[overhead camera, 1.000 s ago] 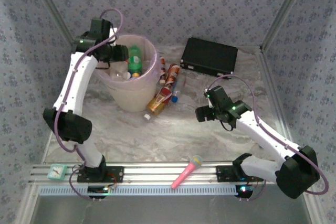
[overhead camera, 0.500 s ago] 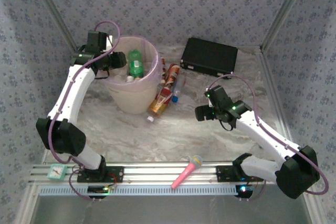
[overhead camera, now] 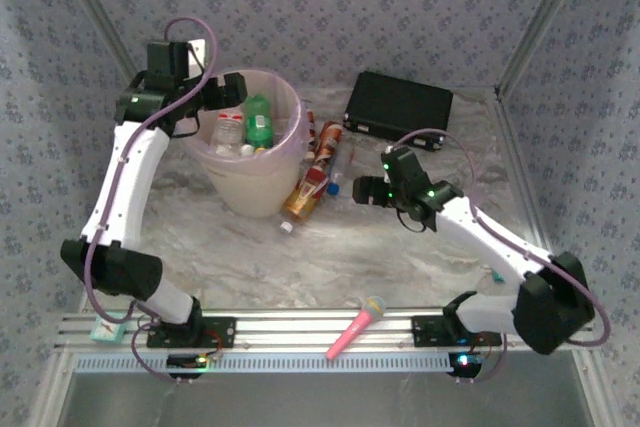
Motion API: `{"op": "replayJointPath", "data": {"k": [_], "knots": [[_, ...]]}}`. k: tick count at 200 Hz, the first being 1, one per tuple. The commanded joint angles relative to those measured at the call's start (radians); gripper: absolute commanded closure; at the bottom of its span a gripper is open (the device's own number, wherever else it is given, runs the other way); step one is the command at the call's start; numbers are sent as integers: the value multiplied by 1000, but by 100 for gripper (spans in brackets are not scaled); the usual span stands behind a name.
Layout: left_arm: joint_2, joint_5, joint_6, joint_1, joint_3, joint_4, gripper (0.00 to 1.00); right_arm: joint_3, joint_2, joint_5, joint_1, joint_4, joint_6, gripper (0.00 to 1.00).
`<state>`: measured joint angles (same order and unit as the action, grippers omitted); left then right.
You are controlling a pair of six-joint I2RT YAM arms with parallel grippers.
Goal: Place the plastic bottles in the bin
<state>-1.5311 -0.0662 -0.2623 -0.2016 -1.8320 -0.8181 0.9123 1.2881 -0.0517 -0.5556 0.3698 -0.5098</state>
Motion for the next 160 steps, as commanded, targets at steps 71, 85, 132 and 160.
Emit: {"op": "replayJointPath", "data": {"k": [71,85,132,160], "knots": [[300,-176,-192,-52,273,178,0,362,487,19,33,-110,-29,25],[316,-222,-238,-52,298,232,0,404,540,6,31,-109,-32,25],[313,-236,-253,-52,295,244,0,474,686,24,54,-123,-52,36],[312,-239,-255,-51,300,255,0,514,740,12,57,-100,-64,31]]}}
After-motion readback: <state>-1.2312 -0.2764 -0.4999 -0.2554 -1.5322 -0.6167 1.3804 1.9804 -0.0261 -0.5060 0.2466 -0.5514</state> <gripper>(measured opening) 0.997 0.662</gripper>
